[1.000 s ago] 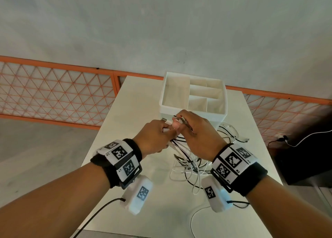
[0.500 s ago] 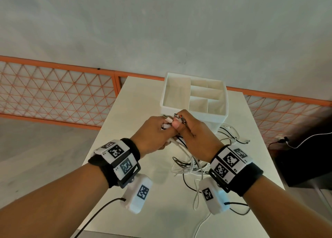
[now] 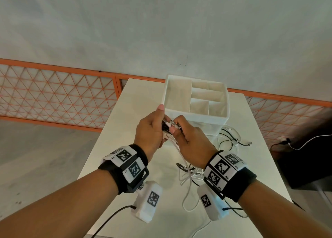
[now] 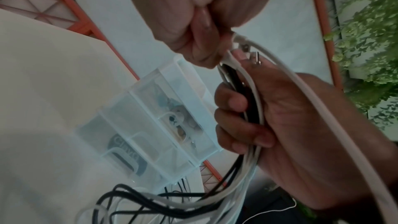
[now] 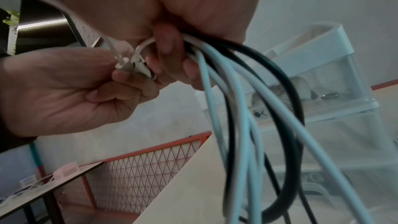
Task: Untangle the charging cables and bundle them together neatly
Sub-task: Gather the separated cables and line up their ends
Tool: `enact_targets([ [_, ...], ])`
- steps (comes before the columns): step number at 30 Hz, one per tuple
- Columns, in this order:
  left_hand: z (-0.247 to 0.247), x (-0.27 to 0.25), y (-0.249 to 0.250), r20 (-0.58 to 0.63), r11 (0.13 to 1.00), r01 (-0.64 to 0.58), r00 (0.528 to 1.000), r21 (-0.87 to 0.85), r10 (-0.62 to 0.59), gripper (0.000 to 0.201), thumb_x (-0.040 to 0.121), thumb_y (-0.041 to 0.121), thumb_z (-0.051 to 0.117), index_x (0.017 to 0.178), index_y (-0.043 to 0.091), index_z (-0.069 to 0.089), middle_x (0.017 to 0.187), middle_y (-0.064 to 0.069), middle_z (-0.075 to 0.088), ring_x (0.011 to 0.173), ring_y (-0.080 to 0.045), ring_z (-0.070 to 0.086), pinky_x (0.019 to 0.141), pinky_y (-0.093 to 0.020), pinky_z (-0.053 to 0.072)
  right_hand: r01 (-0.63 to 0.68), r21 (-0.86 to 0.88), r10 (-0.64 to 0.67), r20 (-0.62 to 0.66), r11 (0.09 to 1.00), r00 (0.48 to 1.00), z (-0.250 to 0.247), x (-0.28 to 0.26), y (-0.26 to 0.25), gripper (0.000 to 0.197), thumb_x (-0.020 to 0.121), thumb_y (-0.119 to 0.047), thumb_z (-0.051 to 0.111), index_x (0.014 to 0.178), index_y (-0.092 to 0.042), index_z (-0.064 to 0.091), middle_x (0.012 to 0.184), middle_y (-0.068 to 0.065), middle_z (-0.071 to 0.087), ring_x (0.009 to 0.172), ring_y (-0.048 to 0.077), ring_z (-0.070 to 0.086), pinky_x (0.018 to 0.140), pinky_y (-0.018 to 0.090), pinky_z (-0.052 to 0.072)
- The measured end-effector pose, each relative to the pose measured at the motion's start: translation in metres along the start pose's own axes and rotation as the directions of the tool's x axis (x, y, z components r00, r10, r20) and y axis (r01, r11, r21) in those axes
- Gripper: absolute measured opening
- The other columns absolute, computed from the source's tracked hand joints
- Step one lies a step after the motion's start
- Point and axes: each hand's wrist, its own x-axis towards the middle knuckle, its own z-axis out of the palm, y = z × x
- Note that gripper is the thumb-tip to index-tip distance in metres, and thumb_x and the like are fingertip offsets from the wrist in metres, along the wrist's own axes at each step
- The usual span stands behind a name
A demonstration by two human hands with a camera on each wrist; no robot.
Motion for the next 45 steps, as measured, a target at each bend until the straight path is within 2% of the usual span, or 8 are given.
enact_targets([
  [14, 0.004, 0.003, -0.004, 0.046, 0.984, 0.091, 0.994, 0.151, -0.099, 0.039, 0.1, 0.038, 0.05, 0.074, 0.009, 0.057, 0.055, -0.004, 0.054, 0.036, -0.011, 0.042, 0.037, -0.019, 0.03, -0.027, 0.231, 0.044, -0.067, 0.973, 0.997, 0.004, 0.015, -0.012, 0.023, 0.108, -0.035, 0.033, 0.117, -0.019, 0.046, 0.1, 0.008, 0.064, 0.085, 0.018, 0.065, 0.076, 0.035, 0.056],
  [19, 0.006, -0.002, 0.004, 0.098, 0.972, 0.211, 0.975, -0.103, -0.201, 0.055, 0.102, 0.052, 0.037, 0.07, 0.012, 0.055, 0.051, -0.005, 0.047, 0.038, -0.014, 0.038, 0.039, -0.021, 0.027, -0.128, 0.209, 0.086, 0.199, 0.97, 0.976, 0.003, 0.01, -0.02, 0.08, 0.088, -0.073, 0.031, 0.155, -0.043, -0.001, 0.105, 0.001, 0.068, 0.058, 0.006, 0.068, 0.057, 0.022, 0.055],
  [21, 0.003, 0.001, 0.007, 0.085, 0.929, 0.325, 0.945, -0.175, -0.315, 0.058, 0.099, 0.058, 0.039, 0.077, 0.009, 0.061, 0.059, -0.008, 0.06, 0.046, -0.018, 0.05, 0.04, -0.022, 0.036, -0.174, 0.234, 0.111, 0.259, 0.957, 0.959, 0.0, 0.009, -0.015, 0.106, 0.075, -0.08, 0.047, 0.154, -0.043, -0.012, 0.121, -0.001, 0.066, 0.076, -0.005, 0.067, 0.072, 0.017, 0.053],
  [24, -0.002, 0.005, 0.01, 0.221, 0.895, 0.427, 0.893, -0.133, -0.393, 0.072, 0.09, 0.073, 0.038, 0.091, 0.007, 0.066, 0.079, -0.013, 0.067, 0.058, -0.023, 0.057, 0.053, -0.028, 0.048, -0.218, 0.185, 0.147, 0.332, 0.958, 0.932, 0.0, 0.009, -0.005, 0.12, 0.08, -0.049, 0.078, 0.152, -0.047, -0.018, 0.139, -0.005, 0.059, 0.117, 0.011, 0.063, 0.104, 0.037, 0.05],
  [30, 0.002, 0.005, 0.003, 0.233, 0.952, 0.095, 0.958, 0.29, -0.167, 0.077, 0.087, 0.08, 0.021, 0.099, 0.011, 0.053, 0.07, -0.013, 0.062, 0.051, -0.021, 0.055, 0.047, -0.029, 0.043, -0.188, 0.009, 0.173, 0.34, 0.982, 0.924, 0.005, 0.007, -0.006, 0.119, 0.091, -0.014, 0.07, 0.149, -0.041, -0.031, 0.1, -0.007, 0.074, 0.086, 0.01, 0.072, 0.082, 0.035, 0.062],
  [34, 0.004, -0.001, -0.002, 0.104, 0.939, -0.026, 0.994, 0.342, -0.01, 0.06, 0.089, 0.077, 0.023, 0.104, 0.033, 0.061, 0.094, 0.0, 0.072, 0.09, -0.021, 0.07, 0.084, -0.044, 0.056, -0.205, -0.046, 0.209, 0.283, 0.978, 0.936, 0.004, 0.01, -0.008, 0.118, 0.09, -0.024, 0.073, 0.153, -0.033, -0.027, 0.114, -0.004, 0.071, 0.088, 0.015, 0.071, 0.081, 0.033, 0.06],
  [39, 0.003, -0.004, 0.003, 0.288, 0.946, -0.143, 0.956, 0.291, 0.056, 0.042, 0.085, 0.06, 0.061, 0.089, 0.019, 0.063, 0.07, 0.007, 0.065, 0.05, -0.004, 0.057, 0.047, -0.014, 0.039, -0.221, 0.03, 0.209, 0.225, 0.975, 0.952, 0.002, 0.013, -0.003, 0.12, 0.085, -0.008, 0.07, 0.154, -0.027, -0.026, 0.121, -0.003, 0.069, 0.101, 0.015, 0.07, 0.09, 0.037, 0.059],
  [45, 0.003, 0.004, -0.009, 0.164, 0.96, -0.191, 0.974, 0.205, 0.159, 0.029, 0.091, 0.042, 0.063, 0.078, 0.016, 0.061, 0.061, 0.005, 0.06, 0.046, -0.009, 0.049, 0.049, -0.024, 0.036, -0.35, 0.149, 0.315, 0.214, 0.925, 0.925, -0.005, 0.015, -0.001, 0.12, 0.077, -0.005, 0.071, 0.155, -0.042, -0.014, 0.094, 0.008, 0.071, 0.071, 0.019, 0.069, 0.064, 0.039, 0.062],
])
